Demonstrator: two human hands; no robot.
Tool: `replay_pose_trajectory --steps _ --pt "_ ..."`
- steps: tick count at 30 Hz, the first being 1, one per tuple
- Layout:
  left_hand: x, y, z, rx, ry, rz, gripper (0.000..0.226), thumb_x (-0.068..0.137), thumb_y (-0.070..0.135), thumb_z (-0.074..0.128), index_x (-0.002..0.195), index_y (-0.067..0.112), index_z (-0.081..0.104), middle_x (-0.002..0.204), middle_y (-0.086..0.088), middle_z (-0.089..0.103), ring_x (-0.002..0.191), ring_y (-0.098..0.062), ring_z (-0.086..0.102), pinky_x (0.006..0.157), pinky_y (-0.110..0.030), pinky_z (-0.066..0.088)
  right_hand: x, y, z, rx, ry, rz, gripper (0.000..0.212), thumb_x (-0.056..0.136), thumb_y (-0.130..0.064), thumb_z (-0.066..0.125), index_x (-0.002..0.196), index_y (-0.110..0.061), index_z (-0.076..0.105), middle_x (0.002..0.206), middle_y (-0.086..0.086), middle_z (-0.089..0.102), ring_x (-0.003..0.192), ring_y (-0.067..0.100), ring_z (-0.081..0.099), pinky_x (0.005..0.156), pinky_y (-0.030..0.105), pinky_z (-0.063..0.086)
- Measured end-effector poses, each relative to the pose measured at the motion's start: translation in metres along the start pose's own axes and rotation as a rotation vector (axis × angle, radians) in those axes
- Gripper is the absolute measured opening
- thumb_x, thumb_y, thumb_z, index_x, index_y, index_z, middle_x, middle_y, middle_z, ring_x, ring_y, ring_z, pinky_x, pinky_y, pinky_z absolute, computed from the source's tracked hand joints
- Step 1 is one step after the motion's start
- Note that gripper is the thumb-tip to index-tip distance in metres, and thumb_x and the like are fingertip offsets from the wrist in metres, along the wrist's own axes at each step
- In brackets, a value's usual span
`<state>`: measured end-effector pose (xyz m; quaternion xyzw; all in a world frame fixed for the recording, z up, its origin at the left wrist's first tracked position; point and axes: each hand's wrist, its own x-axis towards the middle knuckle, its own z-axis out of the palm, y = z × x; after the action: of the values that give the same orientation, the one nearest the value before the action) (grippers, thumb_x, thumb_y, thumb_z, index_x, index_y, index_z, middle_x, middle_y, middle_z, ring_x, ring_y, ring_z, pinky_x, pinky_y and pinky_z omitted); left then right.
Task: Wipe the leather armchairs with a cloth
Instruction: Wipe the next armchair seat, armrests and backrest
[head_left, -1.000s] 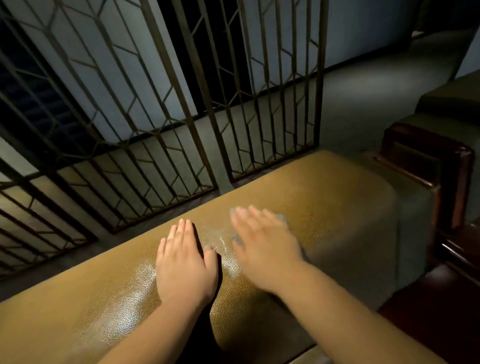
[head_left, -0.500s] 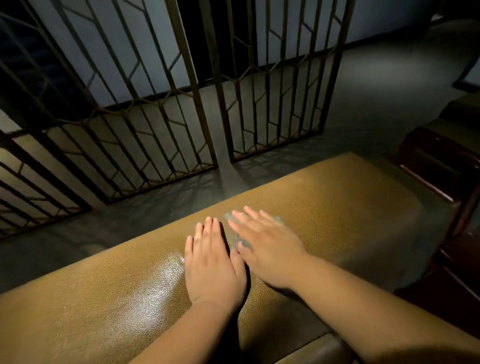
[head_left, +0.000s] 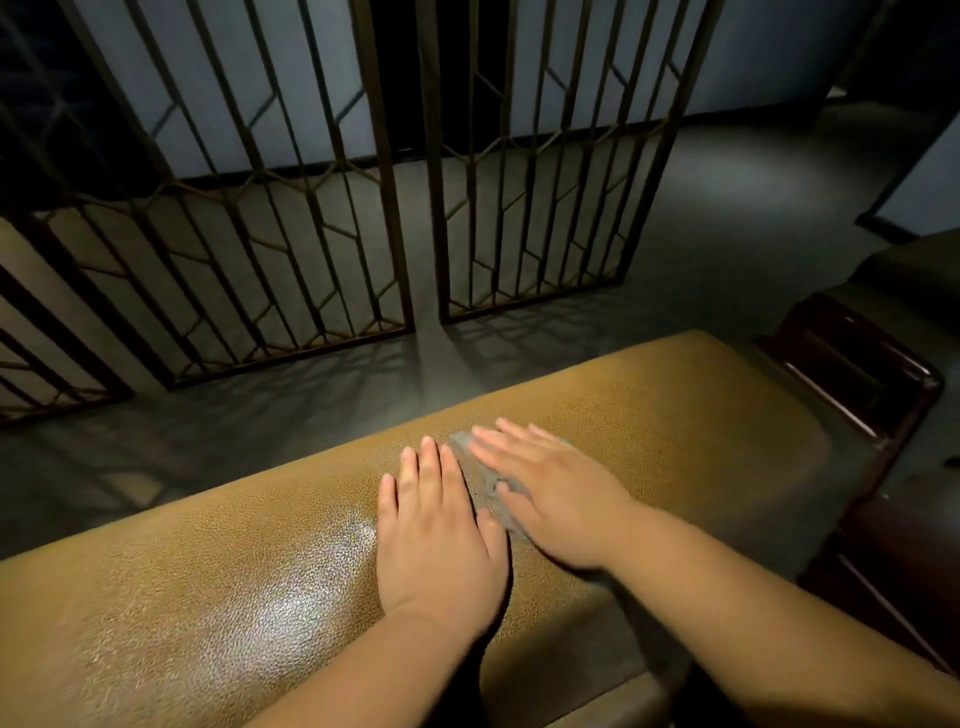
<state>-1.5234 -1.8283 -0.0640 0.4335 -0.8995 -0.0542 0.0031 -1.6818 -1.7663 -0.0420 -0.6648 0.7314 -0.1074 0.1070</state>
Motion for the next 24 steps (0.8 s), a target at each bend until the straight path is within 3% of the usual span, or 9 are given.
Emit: replay_pose_trajectory --steps 4,6,9,12,14,20,22,24 --pt "0.001 -0.028 -0.012 0.030 -0.025 0.095 0.087 0.094 0.062 0.010 0.170 0.021 0.006 0.178 -0.003 0.001 0.164 -0.023 -0.001 0.132 -0.044 0.001 0.011 0.065 -0.032 -0.104 -0.002 0.311 0.059 0.111 -0.035 0.028 0.166 -0.031 0.006 0.174 -0.006 0.013 0.160 0.016 0.006 0.130 0.037 0.004" --pt "0.003 -0.056 -0.018 0.062 -0.011 0.024 0.090 0.090 0.070 0.011 0.170 0.029 0.009 0.178 -0.001 0.005 0.164 -0.024 0.003 0.131 -0.045 0.005 0.009 0.062 -0.027 -0.085 0.031 0.420 0.061 0.110 -0.041 0.024 0.166 -0.031 0.003 0.174 -0.008 0.008 0.160 0.018 0.002 0.129 0.041 0.004" --pt "0.003 -0.080 -0.020 0.047 -0.032 -0.040 0.091 0.089 0.071 0.009 0.170 0.029 0.007 0.178 -0.003 0.002 0.164 -0.028 0.000 0.132 -0.047 0.004 0.014 0.006 0.001 -0.100 0.039 0.309 0.067 0.104 -0.050 0.018 0.167 -0.031 0.005 0.174 -0.009 0.008 0.160 0.016 0.001 0.130 0.042 0.004" --pt "0.006 -0.076 -0.018 0.019 -0.043 -0.028 0.090 0.090 0.066 0.007 0.170 0.025 0.004 0.178 -0.006 -0.001 0.164 -0.031 -0.004 0.131 -0.051 0.002 0.026 -0.052 0.026 -0.107 0.009 0.019 0.071 0.098 -0.050 0.027 0.165 -0.027 0.019 0.171 -0.004 0.023 0.159 0.018 0.014 0.129 0.040 0.007" --pt "0.011 -0.074 -0.017 0.003 -0.059 -0.021 0.091 0.090 0.066 0.005 0.170 0.023 0.005 0.178 -0.007 0.000 0.164 -0.032 -0.003 0.131 -0.052 0.003 0.041 -0.041 0.018 -0.106 -0.041 -0.067 0.071 0.098 -0.044 0.035 0.165 -0.028 0.020 0.171 -0.004 0.026 0.158 0.017 0.018 0.129 0.038 0.010" --pt "0.023 -0.067 -0.013 -0.016 -0.097 -0.052 0.095 0.088 0.068 0.001 0.169 0.021 0.009 0.177 -0.009 0.006 0.163 -0.035 0.003 0.129 -0.059 0.007 0.050 0.071 -0.032 -0.125 0.047 0.456 0.057 0.108 -0.036 0.031 0.164 -0.027 0.025 0.170 -0.005 0.026 0.158 0.020 0.015 0.129 0.040 0.013" --pt "0.031 -0.053 -0.013 0.012 -0.131 -0.058 0.096 0.088 0.068 0.001 0.169 0.017 0.009 0.177 -0.010 0.007 0.162 -0.036 0.003 0.127 -0.061 0.005 0.044 0.055 -0.020 -0.106 0.072 0.440 0.058 0.107 -0.040 0.030 0.164 -0.029 0.023 0.171 -0.007 0.023 0.159 0.020 0.012 0.129 0.042 0.011" --pt "0.039 -0.036 -0.012 0.042 -0.142 -0.035 0.097 0.088 0.067 0.001 0.169 0.015 0.007 0.177 -0.010 0.005 0.162 -0.036 0.002 0.128 -0.060 0.004 0.028 0.025 -0.003 -0.080 0.065 0.267 0.064 0.104 -0.043 0.028 0.165 -0.029 0.019 0.172 -0.007 0.020 0.160 0.019 0.009 0.130 0.042 0.007"
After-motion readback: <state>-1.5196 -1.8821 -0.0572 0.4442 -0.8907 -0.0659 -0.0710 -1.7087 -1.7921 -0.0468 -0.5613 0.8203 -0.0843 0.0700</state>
